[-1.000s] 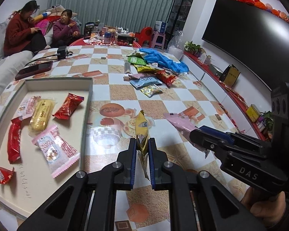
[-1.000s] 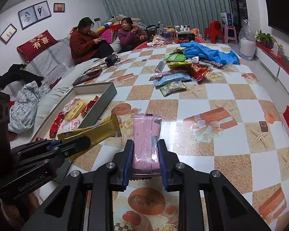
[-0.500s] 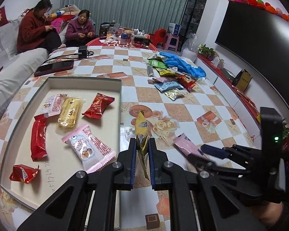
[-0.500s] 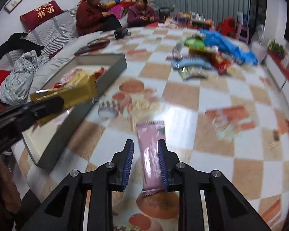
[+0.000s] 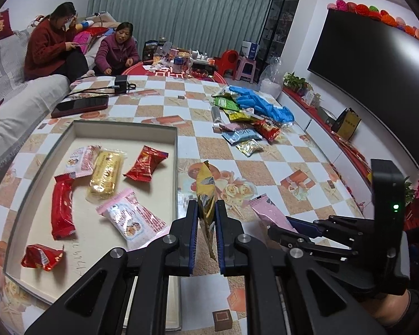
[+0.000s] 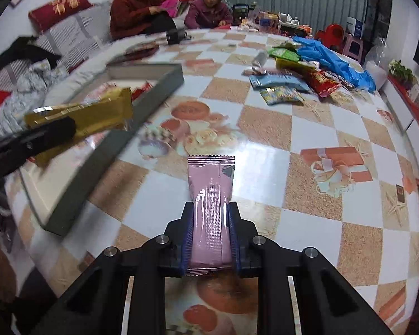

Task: Organize snacks
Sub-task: 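Carry the gold bar and pink bar over the box lid with both grippers, then lower both grippers into the lid and open them to release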

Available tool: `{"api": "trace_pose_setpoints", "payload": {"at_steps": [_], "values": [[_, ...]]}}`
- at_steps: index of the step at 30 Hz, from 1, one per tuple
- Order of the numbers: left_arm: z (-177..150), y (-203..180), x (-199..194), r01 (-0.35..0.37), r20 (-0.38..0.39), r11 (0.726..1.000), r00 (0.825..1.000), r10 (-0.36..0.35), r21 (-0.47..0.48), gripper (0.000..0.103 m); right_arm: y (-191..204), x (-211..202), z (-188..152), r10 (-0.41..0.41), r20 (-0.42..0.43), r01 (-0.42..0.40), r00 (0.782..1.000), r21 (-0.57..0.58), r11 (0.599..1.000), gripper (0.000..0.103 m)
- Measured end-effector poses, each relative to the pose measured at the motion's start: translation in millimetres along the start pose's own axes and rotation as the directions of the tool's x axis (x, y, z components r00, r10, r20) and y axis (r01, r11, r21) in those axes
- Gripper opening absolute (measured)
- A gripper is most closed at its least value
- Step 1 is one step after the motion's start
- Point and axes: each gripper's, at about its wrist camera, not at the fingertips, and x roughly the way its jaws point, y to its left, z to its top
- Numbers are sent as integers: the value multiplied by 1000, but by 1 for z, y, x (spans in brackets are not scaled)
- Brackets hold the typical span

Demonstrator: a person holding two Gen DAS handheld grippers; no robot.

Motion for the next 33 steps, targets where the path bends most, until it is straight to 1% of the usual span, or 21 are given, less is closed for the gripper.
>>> {"api": "trace_pose_setpoints", "payload": {"at_steps": [3, 6, 12, 20, 27, 33], "values": [[4, 6, -5, -14, 11, 1000, 1000, 14, -6, 13, 10, -13, 10, 10, 43, -10, 999, -5, 1000, 24], [6, 13, -8, -49, 10, 999, 999, 49, -12, 13, 21, -23, 21, 27, 79, -26, 996, -13, 1000, 24], [9, 36, -12, -105, -7, 994, 995, 104, -41, 13, 52, -26, 38, 61, 107, -56, 992, -57, 997, 24], [18, 57, -24, -190, 30, 982, 981, 191, -17, 13, 91, -17, 59, 102, 118, -88, 988, -120, 989, 24], [23, 81, -19, -236, 7, 971, 972, 236, -34, 13, 115, -7, 81, 118, 121, -101, 986, -139, 985, 24], [26, 94, -13, -252, -8, 967, 968, 251, -41, 13, 123, 3, 92, 121, 106, -107, 987, -132, 985, 24]]}}
